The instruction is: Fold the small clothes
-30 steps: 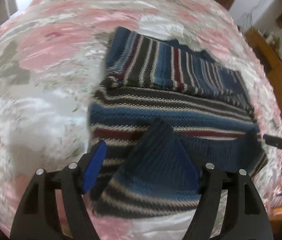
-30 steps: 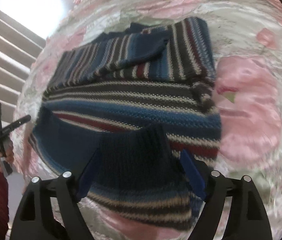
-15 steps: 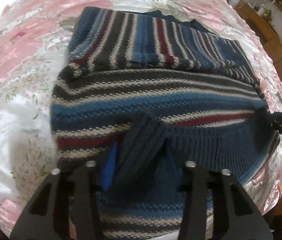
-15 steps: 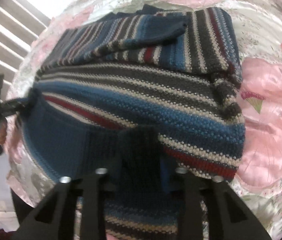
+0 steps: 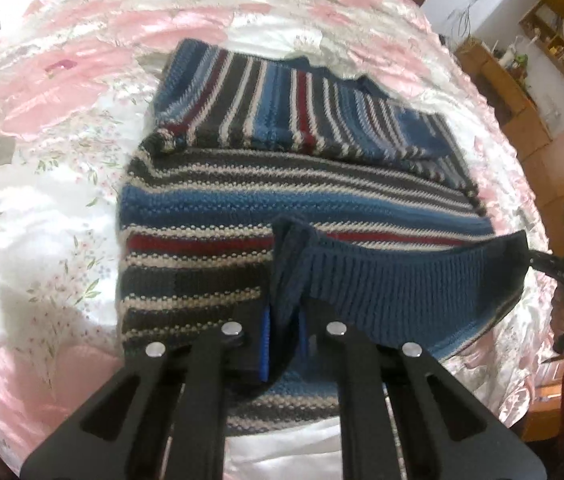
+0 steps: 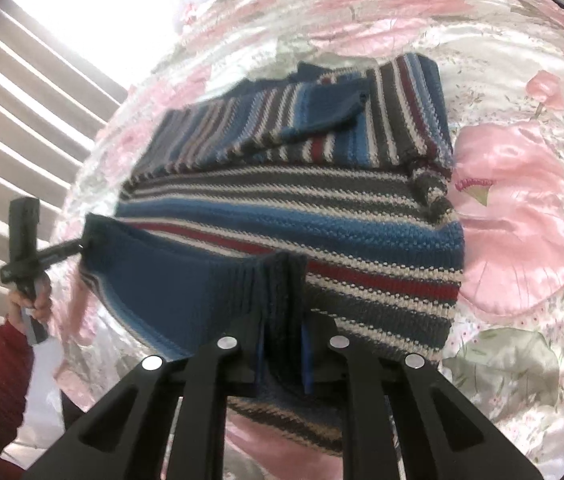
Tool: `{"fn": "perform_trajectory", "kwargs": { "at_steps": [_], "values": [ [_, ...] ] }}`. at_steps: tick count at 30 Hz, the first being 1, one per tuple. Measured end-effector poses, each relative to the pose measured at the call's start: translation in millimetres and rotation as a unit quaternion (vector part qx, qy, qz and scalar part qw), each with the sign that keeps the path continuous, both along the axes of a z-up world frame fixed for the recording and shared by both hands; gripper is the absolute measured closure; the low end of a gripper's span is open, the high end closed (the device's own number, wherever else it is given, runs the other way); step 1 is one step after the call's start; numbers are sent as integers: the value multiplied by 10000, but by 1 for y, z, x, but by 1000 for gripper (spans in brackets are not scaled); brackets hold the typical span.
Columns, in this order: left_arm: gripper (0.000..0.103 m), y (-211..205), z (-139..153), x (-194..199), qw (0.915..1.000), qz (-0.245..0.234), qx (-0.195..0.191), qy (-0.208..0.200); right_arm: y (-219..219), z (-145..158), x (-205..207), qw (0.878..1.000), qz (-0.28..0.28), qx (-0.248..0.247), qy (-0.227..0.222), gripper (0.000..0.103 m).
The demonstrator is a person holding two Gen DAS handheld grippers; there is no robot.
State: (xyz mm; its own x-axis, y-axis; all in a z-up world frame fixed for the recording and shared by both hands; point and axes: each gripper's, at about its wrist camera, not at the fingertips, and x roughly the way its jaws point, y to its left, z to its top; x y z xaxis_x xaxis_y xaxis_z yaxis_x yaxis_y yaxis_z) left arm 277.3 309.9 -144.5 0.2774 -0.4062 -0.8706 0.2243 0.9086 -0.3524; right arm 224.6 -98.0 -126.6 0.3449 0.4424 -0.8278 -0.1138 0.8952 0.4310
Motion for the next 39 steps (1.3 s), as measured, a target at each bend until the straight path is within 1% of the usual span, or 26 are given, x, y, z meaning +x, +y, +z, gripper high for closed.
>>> {"fn": "perform_trajectory", "kwargs": {
  "at_steps": [4,6,10,13,16,21,25,26,29,34,39],
  "values": [
    [94,0,17,-5,9997,0,-32,-231,-2,17,-6,9998,2,41,-174,90],
    [94,3,26,-5,9994,49,-113,-325,-4,24,-7,9997,-15,58,-237,90],
    [94,4,39,6,9983,206,-278,-474,-9,40,5,9988,-128,224,-424,90],
    [94,2,51,27,9971,326,-373,-581,-11,57,26,9978,-161,176,-624,90],
    [94,-6,64,57,9955,418,-390,-758,-14,72,51,9967,-209,92,-775,90],
    [94,-14,73,111,9929,623,-446,-912,-25,85,104,9958,-372,-29,-837,90],
    [94,-21,74,149,9913,754,-408,-1003,-37,80,150,9955,-562,-23,-763,90],
    [94,-25,72,162,9909,768,-364,-1044,-38,76,160,9954,-590,-67,-748,90],
    [94,-32,64,185,9903,820,-234,-1098,-42,62,189,9952,-710,-165,-651,90],
    [94,-44,42,219,9896,905,-82,-1118,-50,34,227,9946,-855,-276,-523,90],
    [94,-52,8,242,9904,985,220,-940,-51,2,256,9941,-961,-427,-284,90]
  ]
}}
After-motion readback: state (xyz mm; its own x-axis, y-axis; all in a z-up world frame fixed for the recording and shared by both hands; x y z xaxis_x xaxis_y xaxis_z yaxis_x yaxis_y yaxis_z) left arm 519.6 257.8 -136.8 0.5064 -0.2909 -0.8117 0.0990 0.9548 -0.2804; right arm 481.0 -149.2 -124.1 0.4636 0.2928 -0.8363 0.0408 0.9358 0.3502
